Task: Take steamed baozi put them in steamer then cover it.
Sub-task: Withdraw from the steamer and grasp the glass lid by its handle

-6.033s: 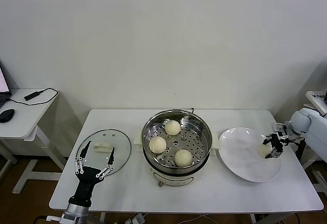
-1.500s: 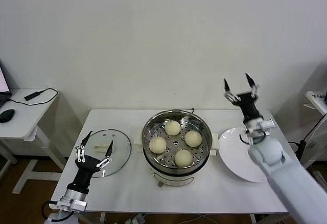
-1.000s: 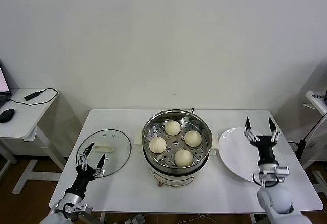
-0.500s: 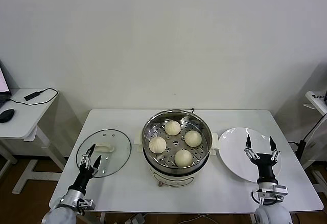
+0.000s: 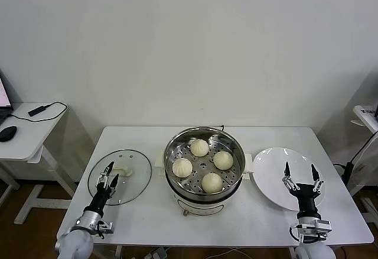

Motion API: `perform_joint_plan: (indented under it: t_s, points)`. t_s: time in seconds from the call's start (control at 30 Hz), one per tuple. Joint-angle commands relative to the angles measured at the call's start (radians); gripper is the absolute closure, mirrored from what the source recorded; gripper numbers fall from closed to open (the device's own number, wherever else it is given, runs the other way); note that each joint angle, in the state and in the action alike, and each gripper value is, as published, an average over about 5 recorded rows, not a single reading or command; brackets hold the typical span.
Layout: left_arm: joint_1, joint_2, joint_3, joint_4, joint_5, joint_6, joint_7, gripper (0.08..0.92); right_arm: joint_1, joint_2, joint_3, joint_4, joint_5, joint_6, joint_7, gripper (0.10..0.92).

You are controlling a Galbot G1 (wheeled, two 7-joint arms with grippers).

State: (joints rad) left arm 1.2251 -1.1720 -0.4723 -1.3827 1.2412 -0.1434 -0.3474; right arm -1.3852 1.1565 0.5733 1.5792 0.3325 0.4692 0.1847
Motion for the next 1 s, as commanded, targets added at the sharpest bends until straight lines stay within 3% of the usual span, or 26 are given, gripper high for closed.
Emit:
perform_joint_plan:
  t_s: [0.03, 1.0]
  points:
    - [-0.051, -0.001, 0.019, 0.048, 0.024, 0.012, -0.006, 0.177, -0.007, 0.010, 0.005, -0.007, -0.008, 0.002, 0.000, 0.203]
    - [-0.138, -0.017, 0.049, 0.136, 0.025, 0.023, 0.002, 0.177, -0.004, 0.023, 0.012, -0.020, -0.041, 0.012, 0.000, 0.203]
